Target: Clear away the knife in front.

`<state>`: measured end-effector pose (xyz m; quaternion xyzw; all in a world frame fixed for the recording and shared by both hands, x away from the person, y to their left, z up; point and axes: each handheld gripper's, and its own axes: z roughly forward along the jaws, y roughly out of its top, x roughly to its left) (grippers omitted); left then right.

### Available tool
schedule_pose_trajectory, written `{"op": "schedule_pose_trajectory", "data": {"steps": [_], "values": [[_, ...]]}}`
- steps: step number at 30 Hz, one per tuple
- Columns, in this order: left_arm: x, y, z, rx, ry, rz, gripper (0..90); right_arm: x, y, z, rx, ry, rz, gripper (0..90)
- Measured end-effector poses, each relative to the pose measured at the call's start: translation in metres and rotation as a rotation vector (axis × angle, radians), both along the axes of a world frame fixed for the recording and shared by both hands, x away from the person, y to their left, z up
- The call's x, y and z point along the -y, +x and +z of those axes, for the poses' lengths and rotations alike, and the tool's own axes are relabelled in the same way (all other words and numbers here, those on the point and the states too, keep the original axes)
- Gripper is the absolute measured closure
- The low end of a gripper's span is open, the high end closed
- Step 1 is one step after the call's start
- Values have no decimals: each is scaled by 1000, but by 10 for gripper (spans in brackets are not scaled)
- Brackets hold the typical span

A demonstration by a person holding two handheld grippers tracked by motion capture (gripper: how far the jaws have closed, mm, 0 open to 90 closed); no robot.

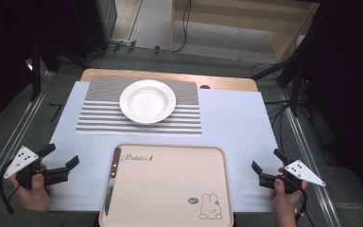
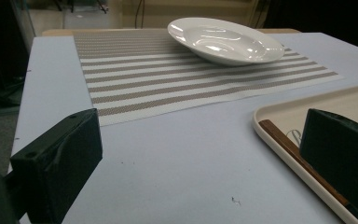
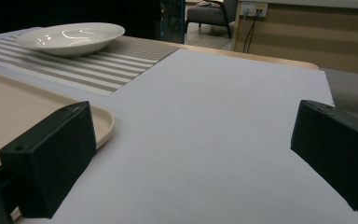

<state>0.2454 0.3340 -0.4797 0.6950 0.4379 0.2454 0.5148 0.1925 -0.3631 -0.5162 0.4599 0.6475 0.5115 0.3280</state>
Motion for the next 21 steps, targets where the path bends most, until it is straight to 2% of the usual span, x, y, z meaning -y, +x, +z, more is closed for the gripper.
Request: {"op": "schedule_pose_trajectory", "data": {"steps": [5,7,10,17,21], "values": [[4,1,-4,-1,6,-19,0,0,0,0,-1,0,0,0],[5,2,-6,-2,13,-5,0,0,0,0,-1,-3,0,0],[7,1,-7,9,23,-10,0,0,0,0,0,-4,0,0],[5,0,-8,17,-9,-22,0,0,0,0,0,-7,0,0],[5,0,-8,11,-9,-23,0,-1,0,0,0,-8,-1,0]]}}
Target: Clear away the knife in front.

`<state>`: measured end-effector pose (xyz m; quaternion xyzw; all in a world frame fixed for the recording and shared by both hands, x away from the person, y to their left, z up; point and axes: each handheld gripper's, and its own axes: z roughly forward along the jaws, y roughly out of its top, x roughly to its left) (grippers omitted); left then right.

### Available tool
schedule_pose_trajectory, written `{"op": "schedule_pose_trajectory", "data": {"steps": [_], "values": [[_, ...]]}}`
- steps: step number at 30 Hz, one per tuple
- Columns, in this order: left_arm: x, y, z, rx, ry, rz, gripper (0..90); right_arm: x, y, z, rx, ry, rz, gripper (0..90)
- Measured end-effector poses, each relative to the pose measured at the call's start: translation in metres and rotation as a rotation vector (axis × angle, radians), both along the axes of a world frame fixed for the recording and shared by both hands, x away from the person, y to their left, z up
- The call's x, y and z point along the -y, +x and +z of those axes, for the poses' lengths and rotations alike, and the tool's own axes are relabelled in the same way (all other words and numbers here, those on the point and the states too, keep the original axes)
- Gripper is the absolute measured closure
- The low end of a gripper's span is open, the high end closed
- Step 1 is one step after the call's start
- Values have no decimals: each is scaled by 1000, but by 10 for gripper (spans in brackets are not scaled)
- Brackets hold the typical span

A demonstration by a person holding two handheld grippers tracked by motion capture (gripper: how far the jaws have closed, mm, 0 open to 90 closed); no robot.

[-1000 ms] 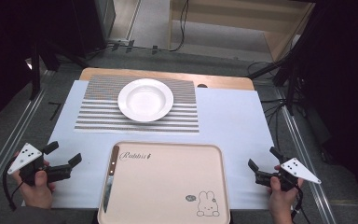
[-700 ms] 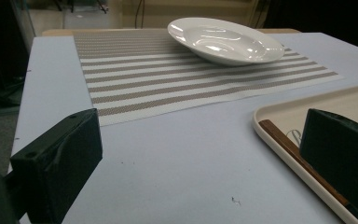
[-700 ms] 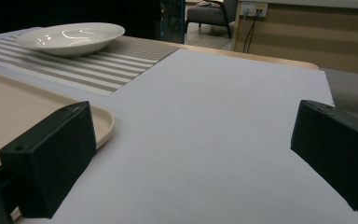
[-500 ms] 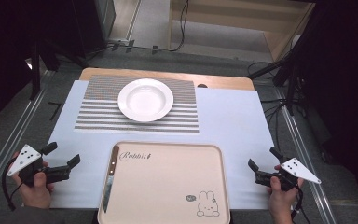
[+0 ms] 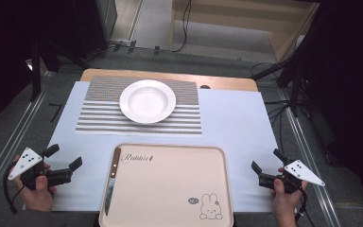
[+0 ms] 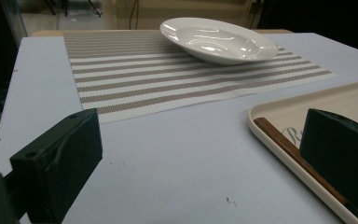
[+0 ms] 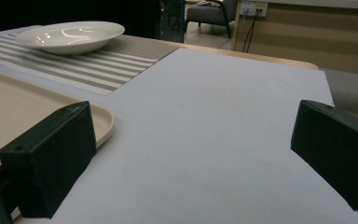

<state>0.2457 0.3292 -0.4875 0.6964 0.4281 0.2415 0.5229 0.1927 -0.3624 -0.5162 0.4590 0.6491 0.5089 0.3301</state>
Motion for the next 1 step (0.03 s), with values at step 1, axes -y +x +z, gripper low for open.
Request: {"op": "schedule_pose_trajectory", "data": {"steps": [1], "values": [[0,0,0,0,4,3,0,0,0,0,0,0,0,0]]}}
